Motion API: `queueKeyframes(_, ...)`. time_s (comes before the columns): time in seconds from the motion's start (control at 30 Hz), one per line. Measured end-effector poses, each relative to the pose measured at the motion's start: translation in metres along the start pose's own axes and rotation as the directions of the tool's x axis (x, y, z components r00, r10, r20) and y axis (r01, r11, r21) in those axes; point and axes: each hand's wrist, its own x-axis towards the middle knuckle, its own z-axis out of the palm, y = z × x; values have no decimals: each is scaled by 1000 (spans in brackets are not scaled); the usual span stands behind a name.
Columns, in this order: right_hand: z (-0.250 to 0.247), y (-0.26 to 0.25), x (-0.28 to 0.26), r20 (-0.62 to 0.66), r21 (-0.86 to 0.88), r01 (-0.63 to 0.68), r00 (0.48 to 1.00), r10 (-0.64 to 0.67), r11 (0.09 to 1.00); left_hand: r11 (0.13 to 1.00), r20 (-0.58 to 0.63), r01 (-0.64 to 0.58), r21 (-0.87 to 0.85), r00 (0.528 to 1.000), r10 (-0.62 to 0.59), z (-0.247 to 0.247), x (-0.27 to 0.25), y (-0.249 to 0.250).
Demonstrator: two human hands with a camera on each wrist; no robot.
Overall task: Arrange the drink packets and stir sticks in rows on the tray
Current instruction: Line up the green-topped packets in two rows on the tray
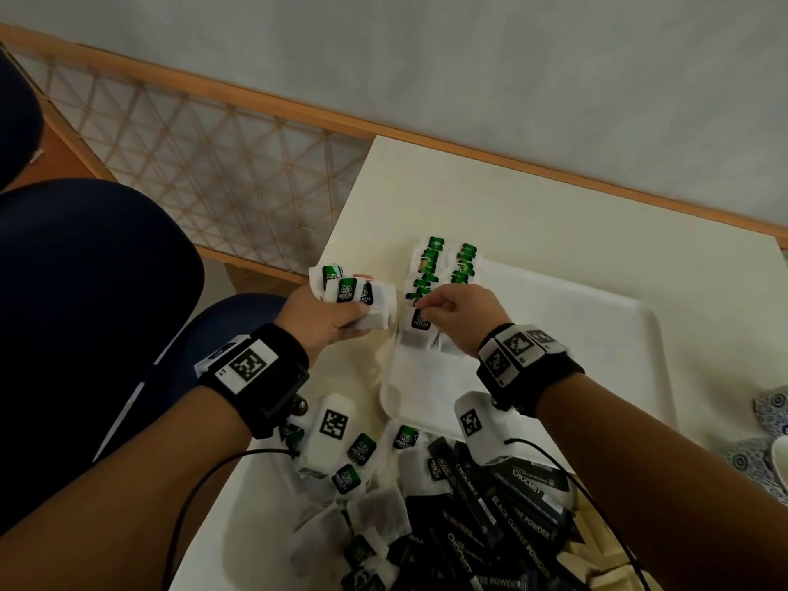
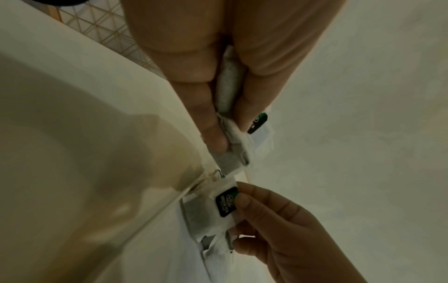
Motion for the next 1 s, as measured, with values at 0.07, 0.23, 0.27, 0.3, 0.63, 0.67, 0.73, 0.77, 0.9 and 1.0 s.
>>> queueKeyframes(0.07, 0, 1, -1, -20, 0, -8, 1000, 8, 1000, 1000, 12, 19, 0, 1000, -19, 3, 0, -1)
queueKeyframes(0.23, -4, -8, -13, -79, 202, 58, 996, -43, 978, 997, 75, 63, 41, 995, -66, 13, -3, -3)
queueKeyframes(0.27, -4, -11, -15, -46, 256, 64, 997, -54, 965, 996, 93, 71, 50, 993, -75, 16, -4, -4)
queueKeyframes(0.3, -4, -13, -18, -20, 282, 74, 997, -71, 957, 996, 106, 76, 52, 991, -81, 19, -5, -4)
queueKeyframes(0.63, -23, -1, -31, -44, 310, 34, 999, -21, 950, 998, 54, 18, 54, 998, -21, 25, -11, -1)
queueKeyframes(0.67, -25, 0, -32, -56, 300, 24, 998, -8, 954, 999, 30, 11, 42, 999, -12, 24, -11, -1)
queueKeyframes(0.73, -28, 1, -35, -68, 280, -3, 997, 23, 960, 1000, -21, 7, 17, 1000, -7, 23, -9, -2)
queueKeyframes(0.77, -29, 0, -36, -59, 271, -19, 998, 37, 962, 1000, -36, 8, 10, 999, -8, 22, -9, -3)
queueKeyframes(0.9, -29, -1, -39, -28, 260, -56, 997, 65, 964, 1000, -51, -7, 4, 999, 7, 22, -9, -4)
queueKeyframes(1.0, -29, -2, -41, -33, 222, -54, 997, 63, 973, 1000, -41, -28, 7, 999, 28, 23, -10, -5)
